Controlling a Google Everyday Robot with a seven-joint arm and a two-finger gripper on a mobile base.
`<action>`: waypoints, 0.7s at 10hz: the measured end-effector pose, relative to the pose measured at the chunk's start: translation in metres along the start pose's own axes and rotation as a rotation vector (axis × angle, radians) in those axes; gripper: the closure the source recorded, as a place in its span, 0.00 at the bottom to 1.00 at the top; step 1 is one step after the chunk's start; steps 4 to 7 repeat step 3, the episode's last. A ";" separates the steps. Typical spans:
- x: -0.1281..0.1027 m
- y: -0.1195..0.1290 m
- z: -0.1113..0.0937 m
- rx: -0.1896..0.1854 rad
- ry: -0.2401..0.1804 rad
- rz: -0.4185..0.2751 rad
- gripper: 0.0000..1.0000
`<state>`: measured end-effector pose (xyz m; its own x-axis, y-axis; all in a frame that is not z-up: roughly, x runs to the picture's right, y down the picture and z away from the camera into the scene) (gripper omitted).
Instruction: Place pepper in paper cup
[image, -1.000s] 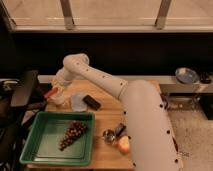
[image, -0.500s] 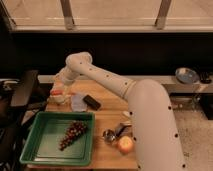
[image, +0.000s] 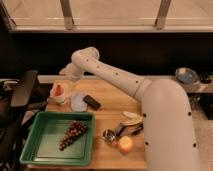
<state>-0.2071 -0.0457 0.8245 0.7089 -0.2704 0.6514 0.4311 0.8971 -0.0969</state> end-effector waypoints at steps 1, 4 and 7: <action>0.006 0.003 -0.005 0.002 0.005 0.016 0.32; 0.002 0.003 -0.003 0.000 0.000 0.012 0.32; 0.002 0.003 -0.003 0.000 0.000 0.012 0.32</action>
